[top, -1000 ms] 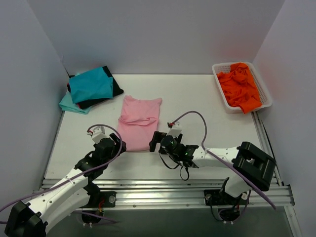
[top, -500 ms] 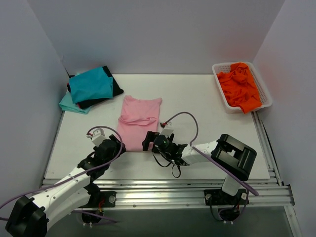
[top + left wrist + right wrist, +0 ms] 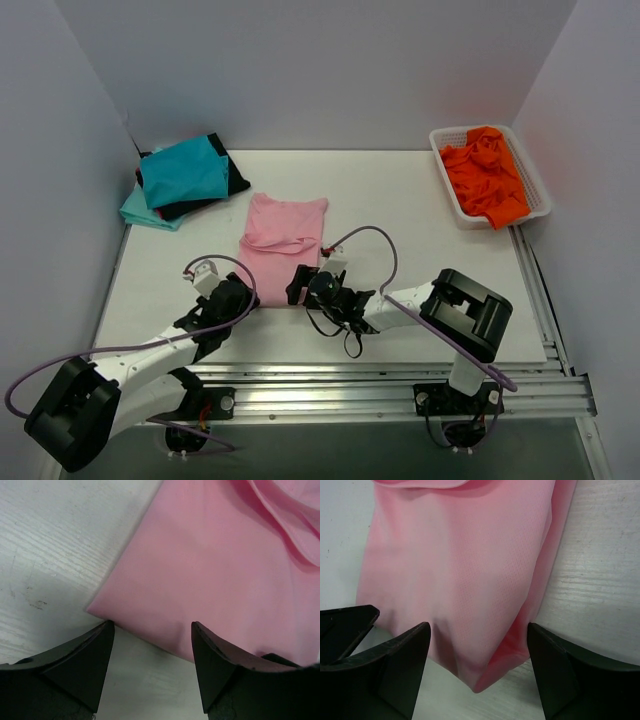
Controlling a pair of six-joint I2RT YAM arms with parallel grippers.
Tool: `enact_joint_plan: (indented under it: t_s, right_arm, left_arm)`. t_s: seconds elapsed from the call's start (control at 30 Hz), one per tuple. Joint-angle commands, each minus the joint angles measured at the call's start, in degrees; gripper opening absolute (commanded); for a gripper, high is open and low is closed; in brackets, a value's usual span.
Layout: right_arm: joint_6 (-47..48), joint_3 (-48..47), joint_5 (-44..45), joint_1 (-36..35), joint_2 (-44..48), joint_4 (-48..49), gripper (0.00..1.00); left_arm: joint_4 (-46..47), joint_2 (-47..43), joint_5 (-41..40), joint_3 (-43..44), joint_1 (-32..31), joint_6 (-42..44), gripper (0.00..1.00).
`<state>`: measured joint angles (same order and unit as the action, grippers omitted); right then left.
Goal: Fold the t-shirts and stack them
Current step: Grab one side of the 2/3 rectangular tshirt with both arms
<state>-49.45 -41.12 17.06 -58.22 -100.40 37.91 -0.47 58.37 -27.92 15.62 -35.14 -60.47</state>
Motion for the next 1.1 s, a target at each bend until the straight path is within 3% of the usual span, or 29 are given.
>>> enact_joint_plan:
  t_s: [0.0, 0.23, 0.27, 0.33, 0.37, 0.4, 0.47, 0.63, 0.7, 0.87, 1.07]
  right_arm:
    - [-0.47, 0.17, -0.62, -0.14, -1.03, -3.72, 0.73]
    - [-0.38, 1.22, 0.07, 0.21, 0.64, -4.42, 0.40]
    - [-0.30, 1.40, 0.25, 0.30, 0.99, -4.69, 0.31]
    - [-0.29, 2.01, 0.95, 0.38, 1.96, -5.39, 0.24]
    - [-0.29, 2.27, 1.13, 0.47, 2.31, -5.57, 0.16]
    - [-0.21, 2.71, 1.31, 0.73, 2.57, -5.92, 0.11]
    - [-0.21, 3.15, 1.57, 1.00, 3.72, -6.70, 0.00]
    - [-0.29, 5.70, 2.80, 1.17, 8.45, -9.34, 0.00]
    - [-0.64, 6.49, 3.42, 1.17, 11.78, -11.89, 0.00]
    - [-1.87, 9.04, 5.26, 0.21, 21.72, -21.62, 0.00]
    - [-2.05, 8.17, 7.28, -1.02, 35.79, -35.61, 0.00]
  left_arm:
    - [3.10, 3.06, -2.83, -0.15, 0.33, -2.46, 0.72]
    - [4.69, 4.12, -4.33, -0.24, 0.33, -2.90, 0.68]
    - [4.78, 4.64, -4.51, -0.15, 0.24, -2.90, 0.66]
    - [5.39, 5.26, -4.77, 0.11, 0.33, -2.64, 0.51]
    - [5.48, 5.79, -4.86, 0.20, 0.24, -2.64, 0.43]
    - [5.74, 6.14, -5.03, 0.38, 0.33, -2.29, 0.24]
    - [5.57, 6.75, -5.47, 1.08, 0.33, -1.59, 0.06]
    - [5.66, 4.74, -4.34, 1.43, -0.37, 0.52, 0.02]
    - [2.42, 1.23, -5.12, 1.61, -3.70, -0.44, 0.02]
    - [-14.34, -10.52, -10.48, 4.15, -13.98, -6.58, 0.02]
    - [-25.01, -18.46, -11.63, 9.51, -21.90, -8.53, 0.02]
